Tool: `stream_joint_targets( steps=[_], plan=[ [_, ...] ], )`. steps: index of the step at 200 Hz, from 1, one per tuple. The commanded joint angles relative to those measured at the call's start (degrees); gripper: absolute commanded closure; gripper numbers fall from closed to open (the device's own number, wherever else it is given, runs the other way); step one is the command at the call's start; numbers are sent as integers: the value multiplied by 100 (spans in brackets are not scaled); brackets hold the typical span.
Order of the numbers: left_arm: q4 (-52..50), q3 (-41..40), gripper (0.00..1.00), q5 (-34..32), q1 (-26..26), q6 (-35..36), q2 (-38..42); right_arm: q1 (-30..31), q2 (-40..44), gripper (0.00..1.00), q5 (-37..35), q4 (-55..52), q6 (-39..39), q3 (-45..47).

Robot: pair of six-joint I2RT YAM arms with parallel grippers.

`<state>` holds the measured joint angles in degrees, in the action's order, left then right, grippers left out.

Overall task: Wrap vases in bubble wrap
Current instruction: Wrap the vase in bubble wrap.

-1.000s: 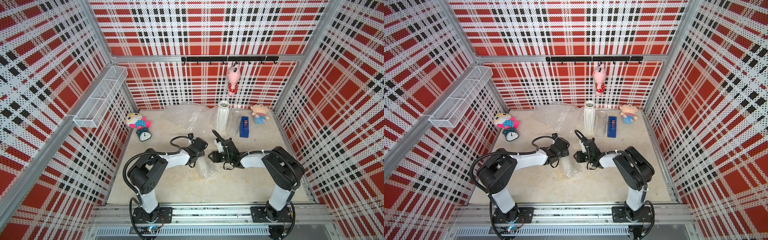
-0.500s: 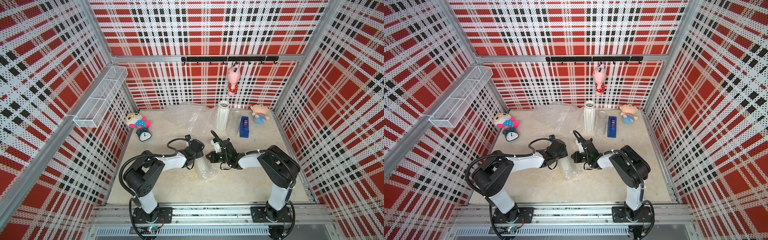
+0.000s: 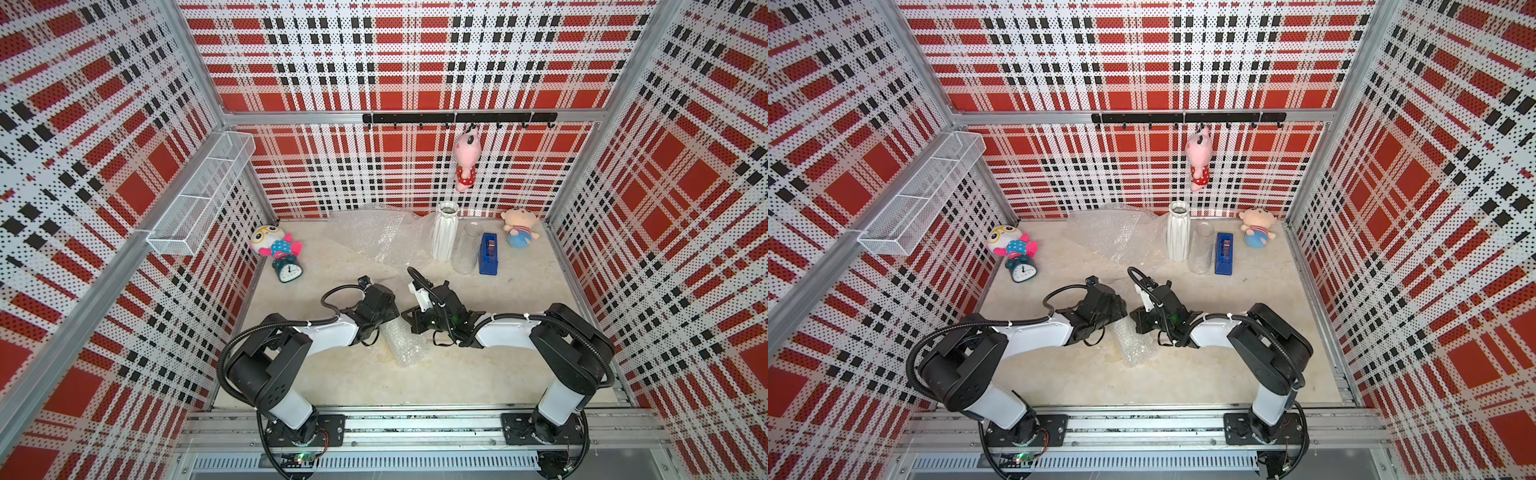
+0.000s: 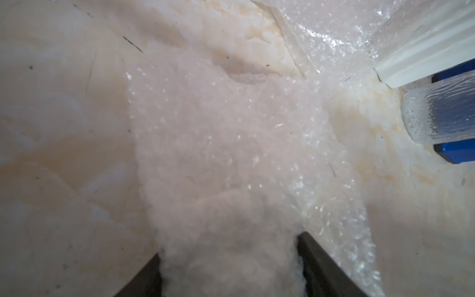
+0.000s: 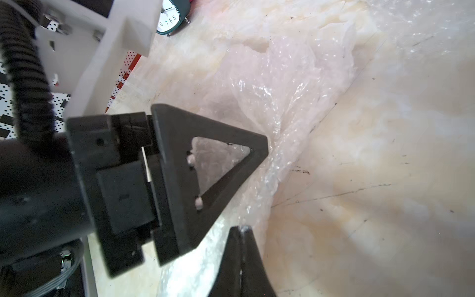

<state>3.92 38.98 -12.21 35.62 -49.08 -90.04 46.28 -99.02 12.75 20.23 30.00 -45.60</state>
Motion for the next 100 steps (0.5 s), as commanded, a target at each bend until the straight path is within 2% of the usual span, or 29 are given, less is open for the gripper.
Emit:
stream_joint_targets(
  steps=[1,69,100],
  plan=[
    [287,-193,26,204,-67,-122,313,97,98,100,-106,95,-186,-184],
    [966,-697,0,819,-334,-326,961,336,-95,100,-237,155,-253,-267],
    [1040,-682,2,944,-345,-277,980,355,-169,100,-256,127,-270,-334]
  ],
)
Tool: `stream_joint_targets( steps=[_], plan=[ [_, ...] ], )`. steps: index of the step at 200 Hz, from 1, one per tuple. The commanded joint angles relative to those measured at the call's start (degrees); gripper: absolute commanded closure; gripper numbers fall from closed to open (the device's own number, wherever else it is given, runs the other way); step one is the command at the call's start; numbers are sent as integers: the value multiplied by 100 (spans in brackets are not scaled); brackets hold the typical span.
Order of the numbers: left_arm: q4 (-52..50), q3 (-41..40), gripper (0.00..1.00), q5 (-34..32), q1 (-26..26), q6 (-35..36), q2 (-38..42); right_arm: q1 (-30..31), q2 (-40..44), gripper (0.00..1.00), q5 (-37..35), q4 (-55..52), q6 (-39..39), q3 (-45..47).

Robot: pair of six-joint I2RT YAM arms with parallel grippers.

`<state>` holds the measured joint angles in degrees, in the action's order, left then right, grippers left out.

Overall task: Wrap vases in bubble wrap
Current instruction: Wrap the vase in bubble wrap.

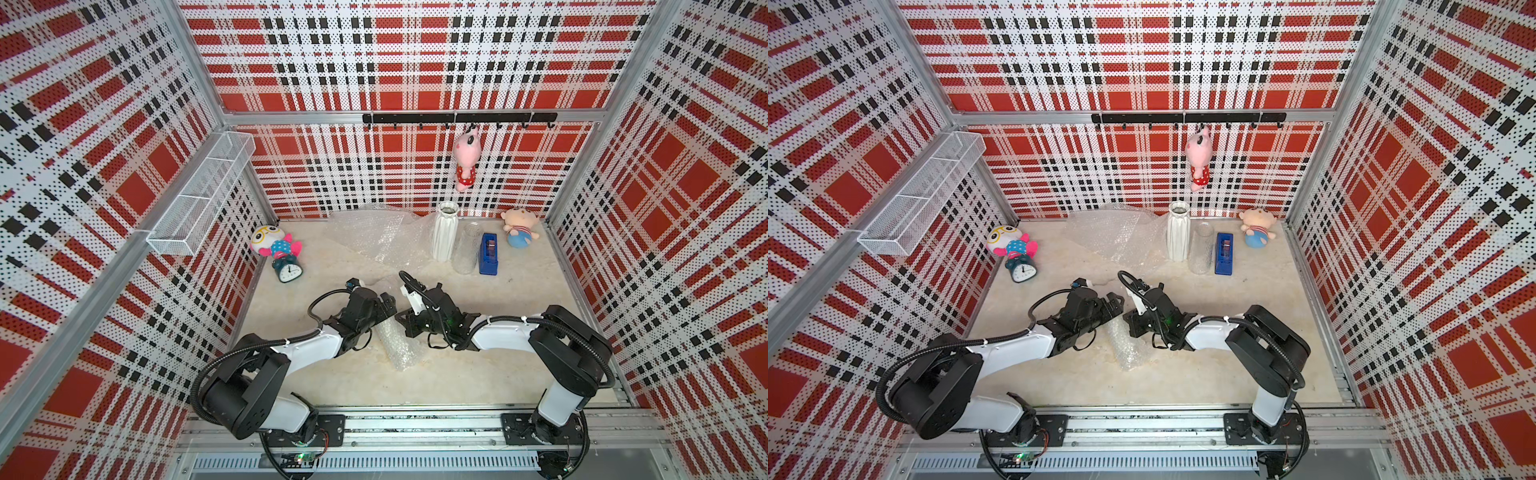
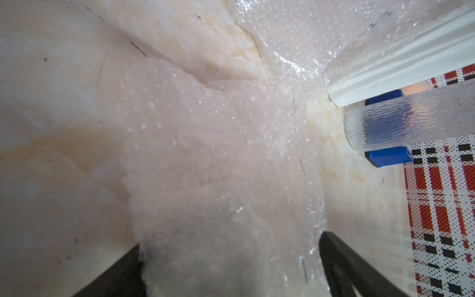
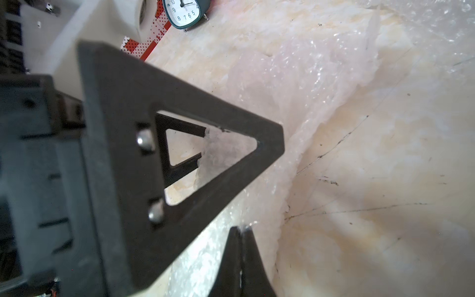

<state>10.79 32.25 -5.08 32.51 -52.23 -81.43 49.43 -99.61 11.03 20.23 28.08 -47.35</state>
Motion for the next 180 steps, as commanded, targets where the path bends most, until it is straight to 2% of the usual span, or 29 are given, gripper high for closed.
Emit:
stream_joint_targets(
  steps=[1,72,130,171,180],
  plan=[
    [354,-8,2,229,-30,37,119,40,-111,100,-83,125,-80,-164],
    [-179,286,2,221,49,373,-320,58,-105,100,-109,166,-138,-213],
    [-236,356,2,245,115,529,-443,91,-190,99,-101,116,-189,-288],
    [-618,503,0,25,91,591,-619,118,-164,97,-168,72,-251,-327],
    [-689,535,2,15,75,592,-689,125,-155,96,-186,52,-275,-330]
  ],
)
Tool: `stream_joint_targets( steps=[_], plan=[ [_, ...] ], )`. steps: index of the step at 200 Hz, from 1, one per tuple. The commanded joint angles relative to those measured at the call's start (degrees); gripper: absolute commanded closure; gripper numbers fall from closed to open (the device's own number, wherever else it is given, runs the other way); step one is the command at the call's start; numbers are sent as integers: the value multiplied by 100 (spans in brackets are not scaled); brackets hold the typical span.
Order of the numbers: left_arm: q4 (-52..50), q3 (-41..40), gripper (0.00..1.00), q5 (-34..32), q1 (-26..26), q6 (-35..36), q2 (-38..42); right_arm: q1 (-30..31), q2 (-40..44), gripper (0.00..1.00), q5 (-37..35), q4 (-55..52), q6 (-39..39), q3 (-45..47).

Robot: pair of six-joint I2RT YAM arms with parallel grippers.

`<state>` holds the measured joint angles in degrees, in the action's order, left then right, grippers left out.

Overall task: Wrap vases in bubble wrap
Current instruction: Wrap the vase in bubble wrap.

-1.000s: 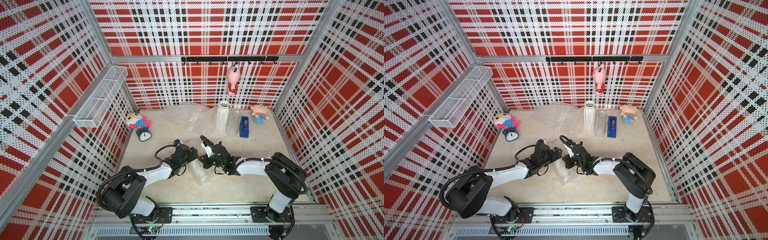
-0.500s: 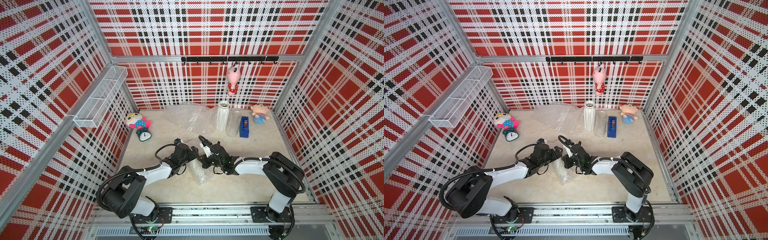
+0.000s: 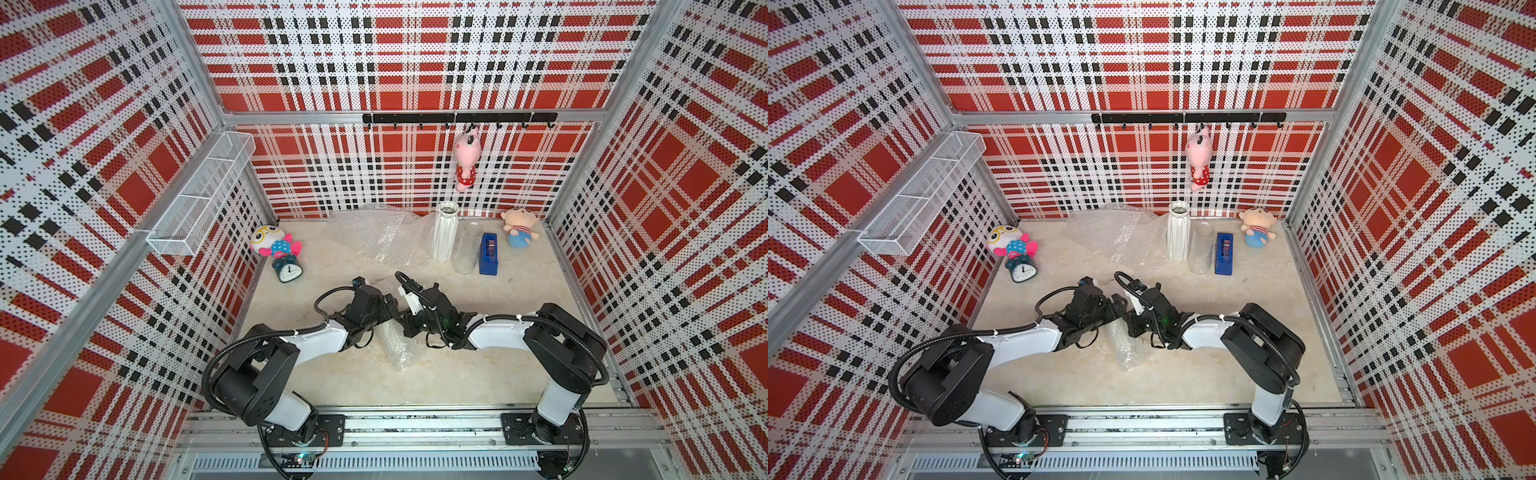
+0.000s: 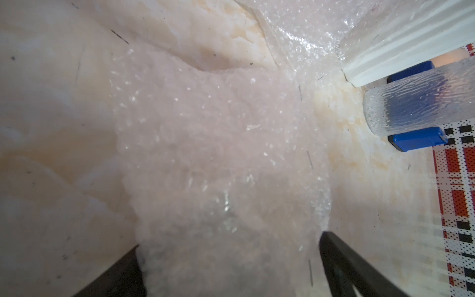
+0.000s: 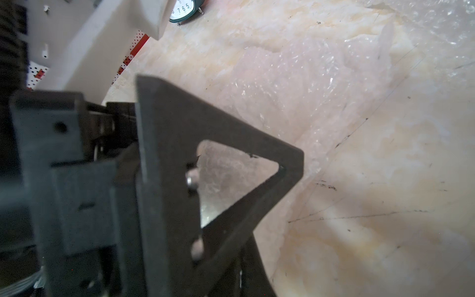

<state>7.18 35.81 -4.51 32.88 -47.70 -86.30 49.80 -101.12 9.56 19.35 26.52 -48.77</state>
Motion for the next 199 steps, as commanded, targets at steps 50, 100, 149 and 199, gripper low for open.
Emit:
stream_joint_targets(
  steps=[50,100,149,199],
  plan=[
    [-645,330,18,-290,25,105,-421,153,22,95,-146,18,-237,-255],
    [-621,329,34,-386,43,59,-322,157,105,82,-304,-121,-270,-220],
    [-578,293,41,-386,34,51,-258,123,724,57,-861,-509,-426,54],
    [-498,250,47,-425,95,129,-109,-760,1860,50,-709,-1100,-604,366]
  ],
)
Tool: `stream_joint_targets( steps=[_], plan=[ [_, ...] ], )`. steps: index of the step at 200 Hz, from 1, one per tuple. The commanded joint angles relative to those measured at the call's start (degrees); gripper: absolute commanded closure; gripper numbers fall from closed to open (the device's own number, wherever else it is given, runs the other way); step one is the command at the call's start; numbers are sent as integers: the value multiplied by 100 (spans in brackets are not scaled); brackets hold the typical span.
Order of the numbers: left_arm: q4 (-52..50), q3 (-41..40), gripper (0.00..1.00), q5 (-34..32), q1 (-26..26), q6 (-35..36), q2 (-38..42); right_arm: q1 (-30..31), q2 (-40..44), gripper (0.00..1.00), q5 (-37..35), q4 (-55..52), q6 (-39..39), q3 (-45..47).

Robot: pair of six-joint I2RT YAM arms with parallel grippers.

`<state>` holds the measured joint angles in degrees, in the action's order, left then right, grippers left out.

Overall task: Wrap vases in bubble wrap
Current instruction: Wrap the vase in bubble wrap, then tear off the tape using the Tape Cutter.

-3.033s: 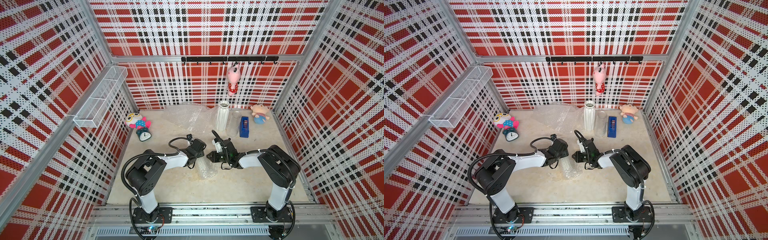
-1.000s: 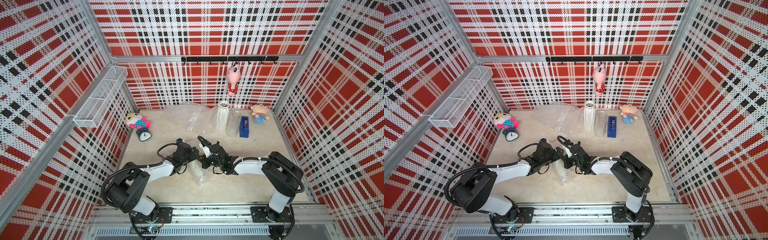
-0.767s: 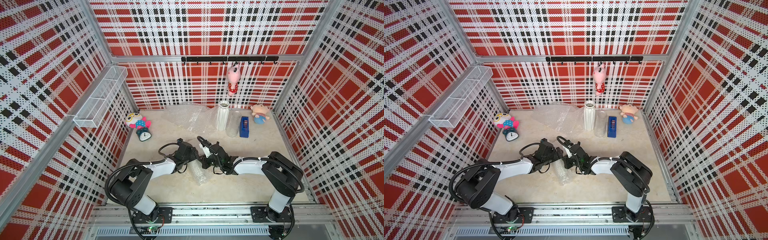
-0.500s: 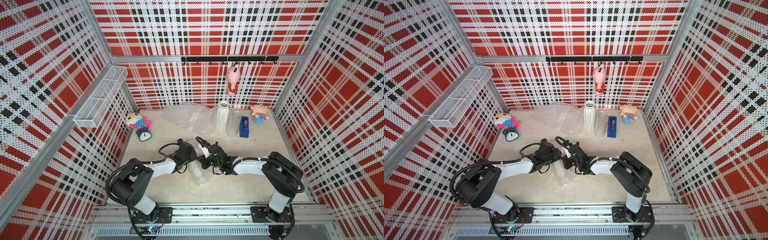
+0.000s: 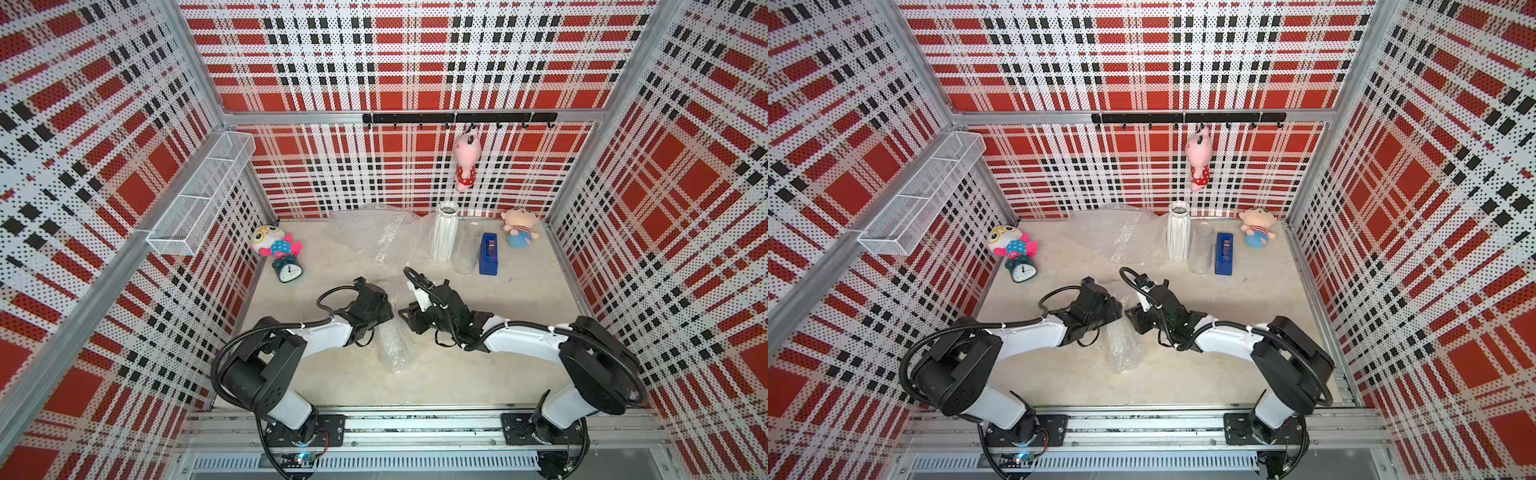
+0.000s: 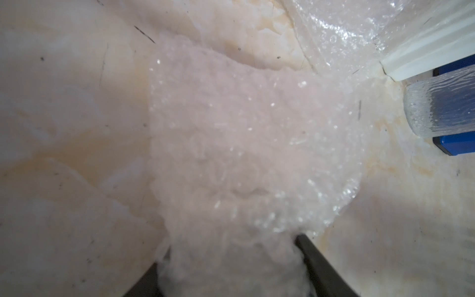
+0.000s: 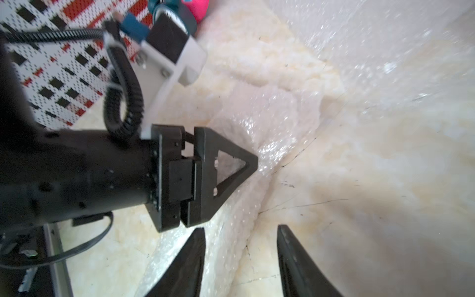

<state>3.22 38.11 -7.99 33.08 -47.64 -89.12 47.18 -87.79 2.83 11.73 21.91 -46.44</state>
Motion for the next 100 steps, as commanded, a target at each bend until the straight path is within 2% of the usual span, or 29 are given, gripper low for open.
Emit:
stream_joint_targets(
  steps=[1,30,63,79,100],
  plan=[
    [-94,21,47,-74,76,123,174,-529,548,50,-32,-351,-143,138],
    [6,16,48,-100,187,176,255,-1741,833,49,191,-1199,-194,-102],
    [266,-57,49,39,225,226,342,-3449,546,50,1202,-1699,-48,-477],
    [347,-90,49,69,234,249,399,-3987,246,53,1443,-1791,-49,-678],
    [415,-134,49,89,225,272,463,-4410,-216,55,1611,-1805,-49,-980]
  ],
)
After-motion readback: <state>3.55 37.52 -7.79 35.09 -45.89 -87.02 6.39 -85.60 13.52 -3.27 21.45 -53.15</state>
